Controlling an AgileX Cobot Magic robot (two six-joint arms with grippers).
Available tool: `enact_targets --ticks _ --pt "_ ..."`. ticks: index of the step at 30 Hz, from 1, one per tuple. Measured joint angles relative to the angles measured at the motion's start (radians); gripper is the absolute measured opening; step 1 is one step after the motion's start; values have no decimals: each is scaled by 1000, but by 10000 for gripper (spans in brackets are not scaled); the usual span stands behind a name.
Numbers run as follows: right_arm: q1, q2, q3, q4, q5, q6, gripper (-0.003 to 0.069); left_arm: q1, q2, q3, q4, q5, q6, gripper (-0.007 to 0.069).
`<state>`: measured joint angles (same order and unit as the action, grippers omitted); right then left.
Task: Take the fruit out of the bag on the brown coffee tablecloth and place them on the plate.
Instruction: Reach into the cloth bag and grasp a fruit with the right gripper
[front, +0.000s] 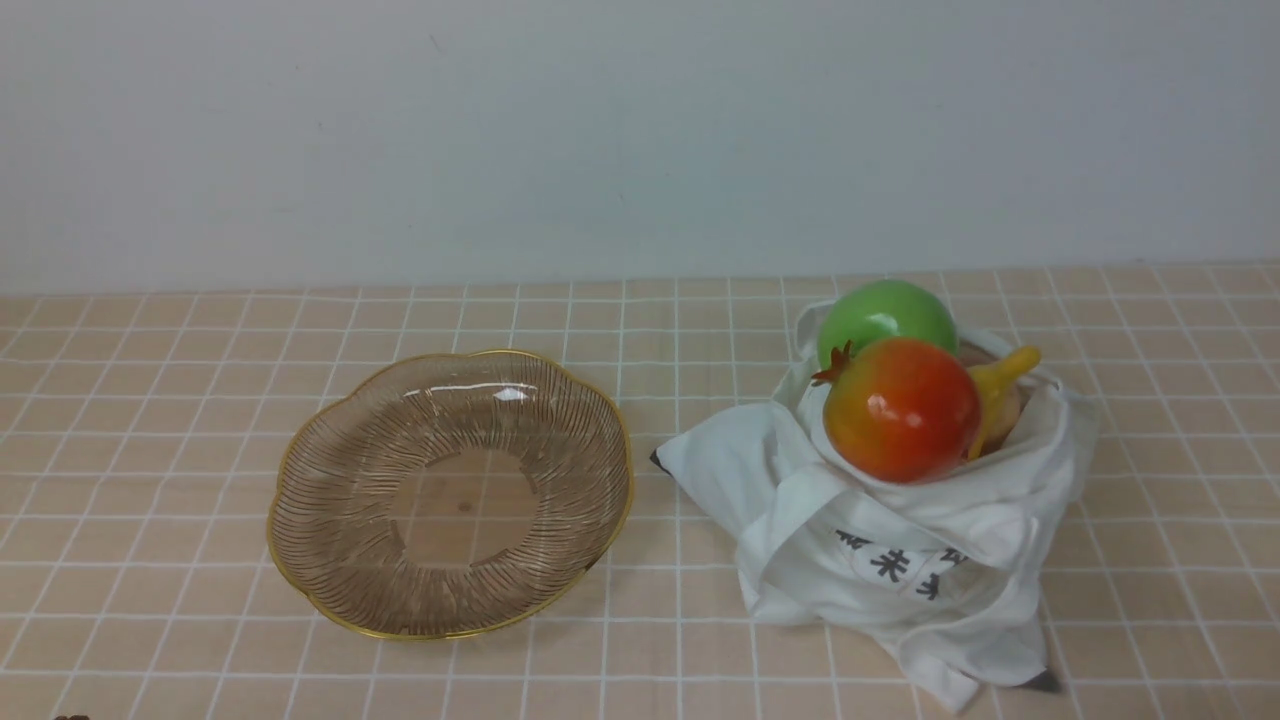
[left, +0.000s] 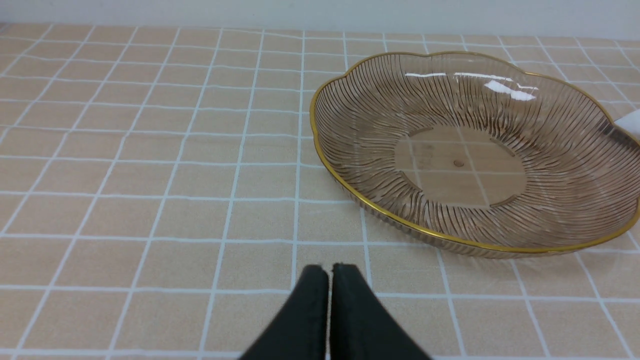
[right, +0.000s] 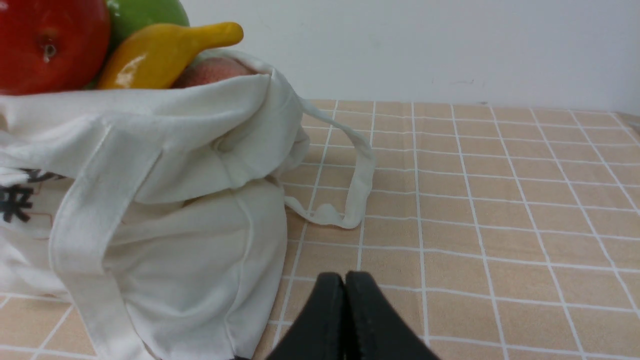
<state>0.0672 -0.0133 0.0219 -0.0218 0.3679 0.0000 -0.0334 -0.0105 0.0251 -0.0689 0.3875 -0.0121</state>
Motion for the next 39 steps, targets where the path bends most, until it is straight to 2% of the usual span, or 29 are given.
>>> enact_targets --ticks 6,7,11,14,22,28,30,34,36,39 --pt "0 0 8 202 -163 122 -15 0 0 0 0 0 0 -8" --pt "0 0 8 293 -231 176 -15 0 0 0 0 0 0 -8" --pt "0 0 8 456 -338 238 -15 0 0 0 0 0 0 -8" --pt "0 0 8 518 -380 247 -15 0 0 0 0 0 -1 -8" --pt "0 0 -3 561 -482 327 -15 0 0 0 0 0 -1 -8" --pt "0 85 -229 465 -286 311 -15 0 0 0 0 0 -1 -8" --pt "1 266 -421 392 -29 245 -15 0 0 0 0 0 -1 -8" --pt "9 518 -623 368 254 100 -15 0 0 0 0 0 -1 -8" --pt "9 680 -762 368 435 -15 -15 0 0 0 0 0 -1 -8" --pt "9 828 -885 368 564 -107 -15 0 0 0 0 0 -1 -8"
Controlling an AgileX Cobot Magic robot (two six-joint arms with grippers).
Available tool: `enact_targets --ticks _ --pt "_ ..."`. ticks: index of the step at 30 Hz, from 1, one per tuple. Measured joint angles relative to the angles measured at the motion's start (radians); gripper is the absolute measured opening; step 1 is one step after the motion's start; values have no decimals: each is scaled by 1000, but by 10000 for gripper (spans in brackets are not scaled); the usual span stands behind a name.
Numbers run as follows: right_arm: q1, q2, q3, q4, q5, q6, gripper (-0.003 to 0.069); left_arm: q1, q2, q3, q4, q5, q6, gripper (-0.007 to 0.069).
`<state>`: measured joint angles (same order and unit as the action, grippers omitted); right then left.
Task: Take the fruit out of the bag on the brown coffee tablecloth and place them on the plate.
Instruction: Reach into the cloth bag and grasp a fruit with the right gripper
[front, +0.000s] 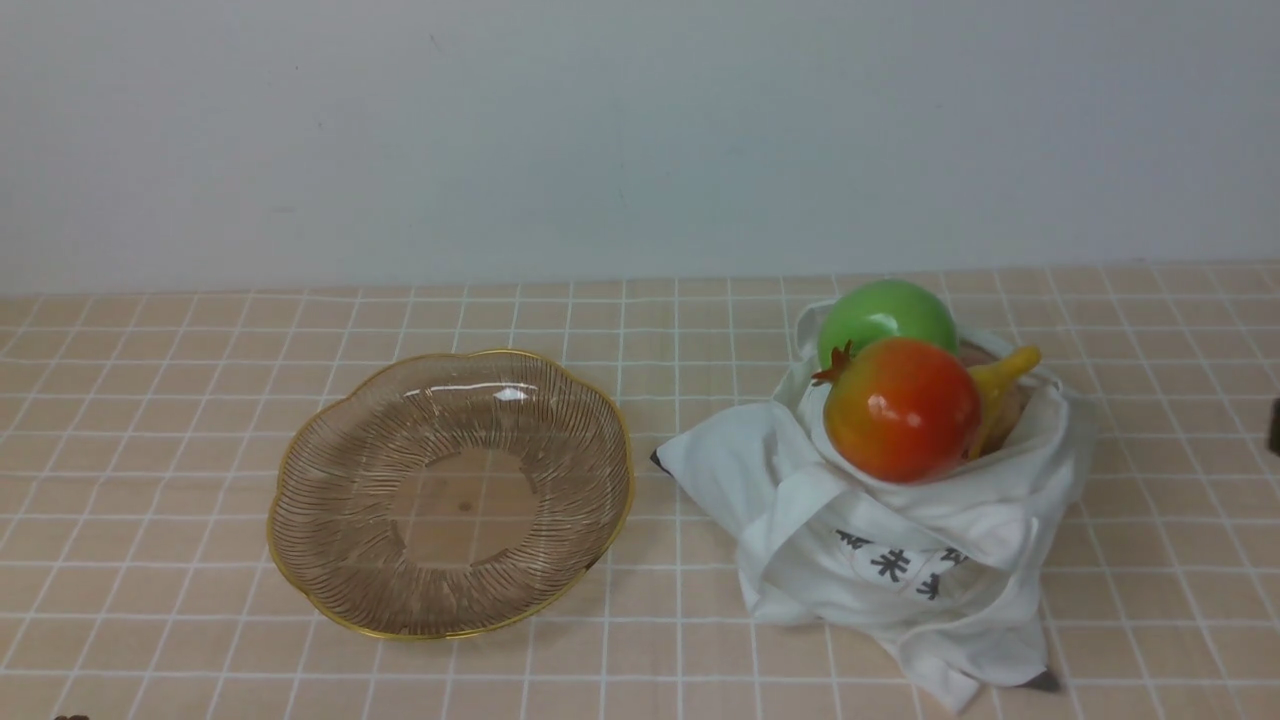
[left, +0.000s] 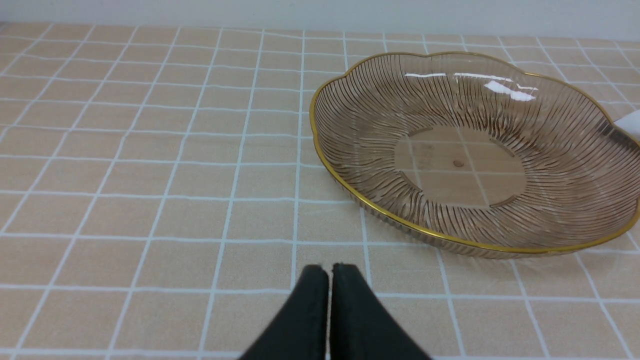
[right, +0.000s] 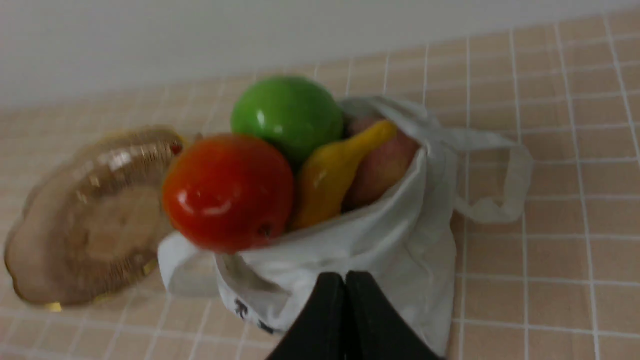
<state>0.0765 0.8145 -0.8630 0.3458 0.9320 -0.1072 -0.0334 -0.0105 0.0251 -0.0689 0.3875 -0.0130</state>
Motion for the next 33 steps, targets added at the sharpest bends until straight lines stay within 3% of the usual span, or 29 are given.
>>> enact_targets --ticks 4,7,13,17,20,21,22,25,28,33 --pt "28 244 -209 5 127 -76 -14 0 0 0 0 0 0 -8" --pt "109 374 -357 -12 175 -115 -12 0 0 0 0 0 -1 -8" --pt "260 536 -527 -154 193 -26 32 0 0 0 0 0 -1 -8" --pt "325 610 -564 -229 207 38 138 0 0 0 0 0 -1 -8" --pt "367 655 -568 -243 207 48 326 0 0 0 0 0 -1 -8" --pt "371 660 -569 -244 207 48 340 0 0 0 0 0 -1 -8" --pt "383 676 -573 -245 207 52 465 0 0 0 0 0 -1 -8" --pt "388 698 -575 -251 206 73 629 0 0 0 0 0 -1 -8" --pt "388 723 -575 -258 205 97 677 0 0 0 0 0 -1 -8" --pt "388 761 -575 -283 205 107 692 0 0 0 0 0 -1 -8"
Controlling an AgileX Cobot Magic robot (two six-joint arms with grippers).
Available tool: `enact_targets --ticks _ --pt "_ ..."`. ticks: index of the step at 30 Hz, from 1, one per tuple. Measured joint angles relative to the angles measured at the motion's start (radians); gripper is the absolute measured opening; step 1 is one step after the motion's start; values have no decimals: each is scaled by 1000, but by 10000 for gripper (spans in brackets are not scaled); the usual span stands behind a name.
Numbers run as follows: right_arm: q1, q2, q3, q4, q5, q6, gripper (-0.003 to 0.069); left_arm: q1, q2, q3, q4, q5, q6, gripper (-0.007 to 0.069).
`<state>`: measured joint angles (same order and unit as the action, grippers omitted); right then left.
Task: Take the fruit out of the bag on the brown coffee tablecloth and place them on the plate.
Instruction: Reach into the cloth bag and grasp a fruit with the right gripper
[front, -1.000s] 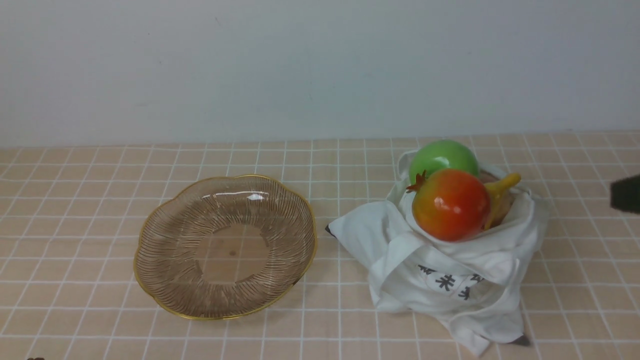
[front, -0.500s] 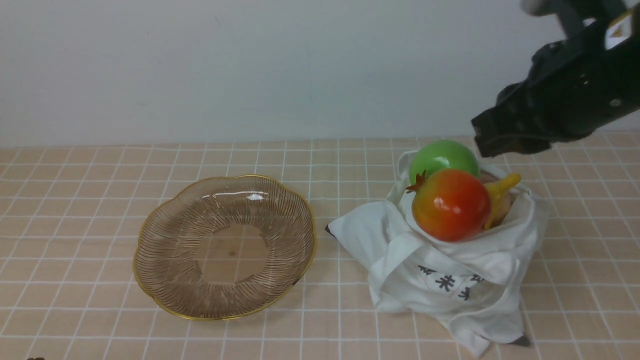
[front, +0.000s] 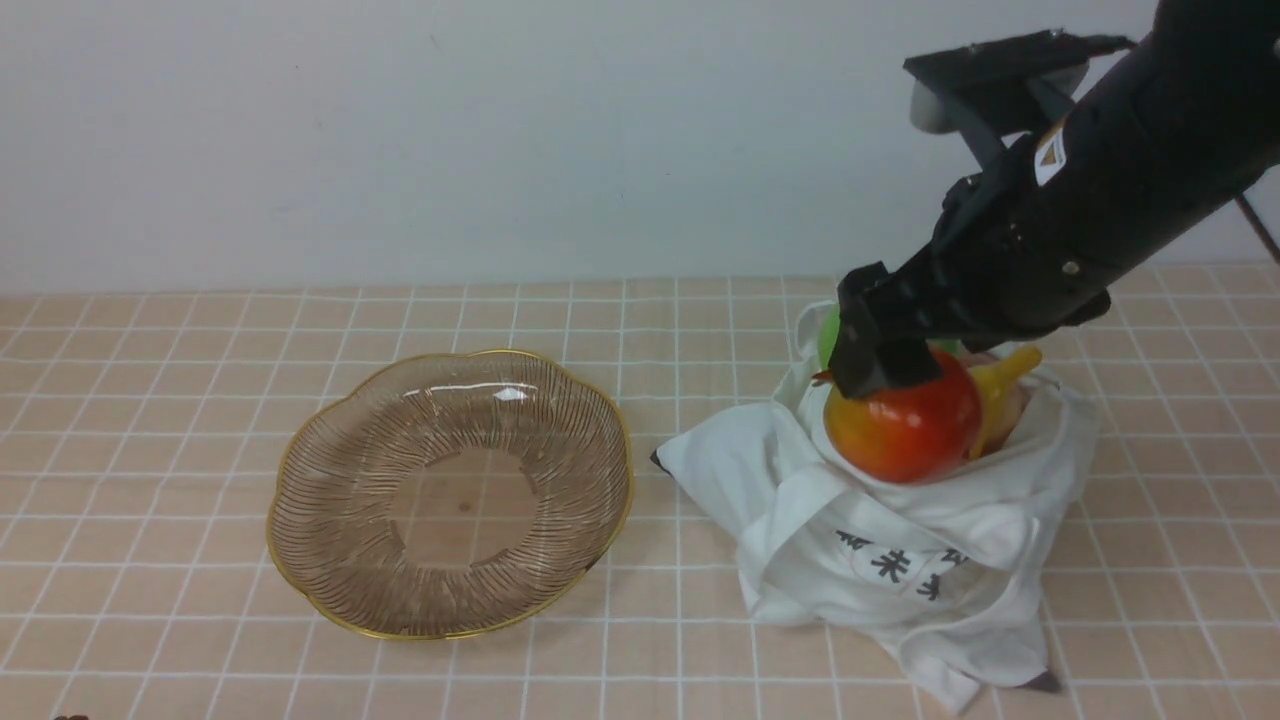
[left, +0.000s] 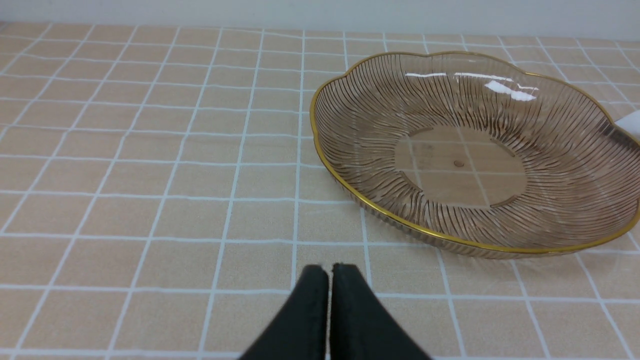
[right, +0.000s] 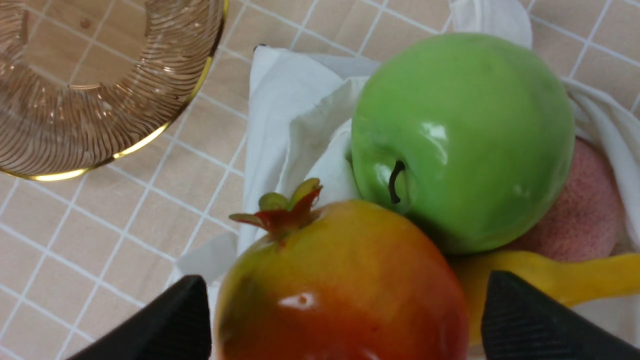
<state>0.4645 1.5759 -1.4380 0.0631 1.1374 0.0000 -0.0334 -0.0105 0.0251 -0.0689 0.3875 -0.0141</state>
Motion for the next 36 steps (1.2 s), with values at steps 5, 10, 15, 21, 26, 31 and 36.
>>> enact_targets --ticks 5,10,15,21,26,31,36 --pt "0 18 0 1 1 0 692 0 0 0 0 0 0 -8" --pt "0 37 -1 1 7 0 692 0 0 0 0 0 0 -8" --pt "0 43 -2 1 35 0 692 0 0 0 0 0 0 -8" --pt "0 43 -2 1 58 12 595 0 0 0 0 0 0 -8" --pt "0 43 -2 1 66 15 592 0 0 0 0 0 0 -8" --pt "0 43 -3 0 71 15 592 0 0 0 0 0 0 -8" --pt "0 34 -6 -1 73 15 592 0 0 0 0 0 0 -8"
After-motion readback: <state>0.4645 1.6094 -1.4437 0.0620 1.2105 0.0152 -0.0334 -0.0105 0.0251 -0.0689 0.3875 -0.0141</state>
